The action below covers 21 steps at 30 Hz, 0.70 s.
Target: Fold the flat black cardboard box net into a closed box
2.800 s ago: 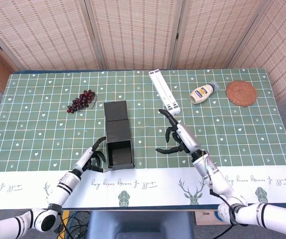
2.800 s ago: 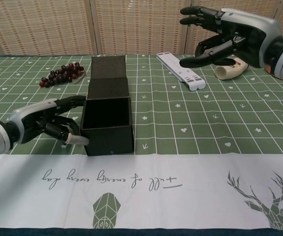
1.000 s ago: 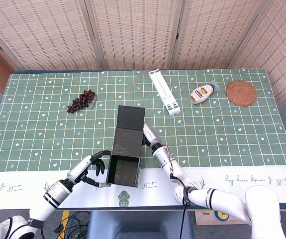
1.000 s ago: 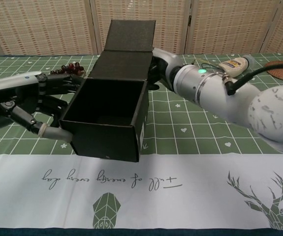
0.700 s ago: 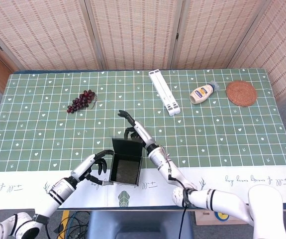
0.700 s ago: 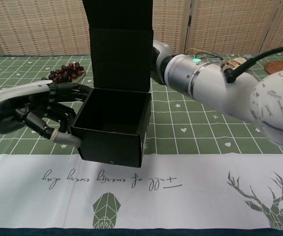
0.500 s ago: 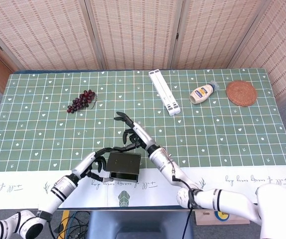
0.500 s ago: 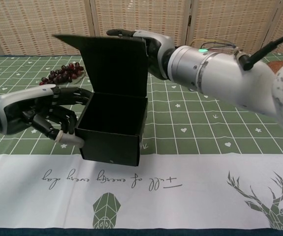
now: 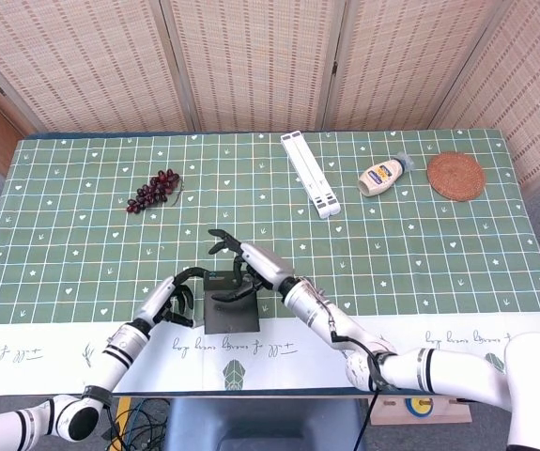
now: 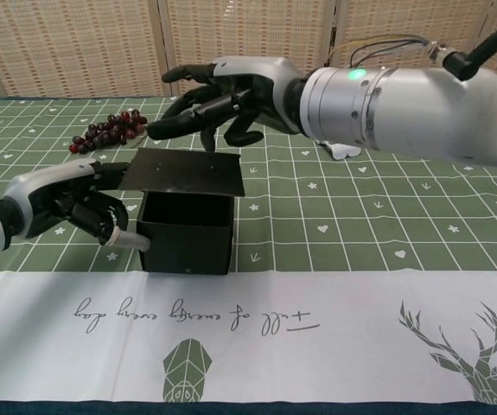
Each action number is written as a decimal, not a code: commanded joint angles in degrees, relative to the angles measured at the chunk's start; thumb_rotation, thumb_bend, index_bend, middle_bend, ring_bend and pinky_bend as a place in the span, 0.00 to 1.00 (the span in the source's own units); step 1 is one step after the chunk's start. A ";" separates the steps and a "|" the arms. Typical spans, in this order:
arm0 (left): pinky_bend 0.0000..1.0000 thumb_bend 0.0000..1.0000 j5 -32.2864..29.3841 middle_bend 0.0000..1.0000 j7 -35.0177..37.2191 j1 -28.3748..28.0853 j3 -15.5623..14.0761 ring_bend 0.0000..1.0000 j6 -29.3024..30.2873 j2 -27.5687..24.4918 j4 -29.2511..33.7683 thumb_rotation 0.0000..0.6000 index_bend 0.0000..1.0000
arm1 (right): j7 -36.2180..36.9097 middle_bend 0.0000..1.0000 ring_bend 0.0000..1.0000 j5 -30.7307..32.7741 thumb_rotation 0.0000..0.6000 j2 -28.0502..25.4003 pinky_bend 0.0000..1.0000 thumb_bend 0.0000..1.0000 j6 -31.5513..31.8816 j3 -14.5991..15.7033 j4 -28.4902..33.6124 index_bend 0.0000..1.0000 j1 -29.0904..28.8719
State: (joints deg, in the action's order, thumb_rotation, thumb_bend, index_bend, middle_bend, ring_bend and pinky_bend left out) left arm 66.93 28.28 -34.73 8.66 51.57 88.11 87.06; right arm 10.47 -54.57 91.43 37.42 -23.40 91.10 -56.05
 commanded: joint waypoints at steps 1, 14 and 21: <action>0.65 0.11 -3.50 0.39 -2.97 0.73 1.30 0.57 1.27 1.90 -0.96 1.00 0.37 | -5.77 0.22 0.65 3.38 0.74 -0.96 0.94 0.00 -0.41 2.89 0.61 0.00 -3.32; 0.65 0.11 -9.90 0.39 -11.96 3.47 3.62 0.58 7.42 5.78 0.91 1.00 0.34 | -24.80 0.22 0.65 0.13 0.82 5.33 0.94 0.00 10.38 8.69 -5.66 0.00 -7.56; 0.65 0.11 -7.83 0.23 -12.63 3.73 2.70 0.53 4.59 3.01 3.50 1.00 0.12 | -29.15 0.22 0.65 1.63 0.82 8.42 0.94 0.00 10.93 9.57 -8.95 0.00 -8.46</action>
State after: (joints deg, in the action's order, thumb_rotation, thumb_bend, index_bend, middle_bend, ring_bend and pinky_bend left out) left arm 58.59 15.73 -31.07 11.55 56.68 91.70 90.03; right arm -18.38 -53.20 99.52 48.20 -13.97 82.44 -64.31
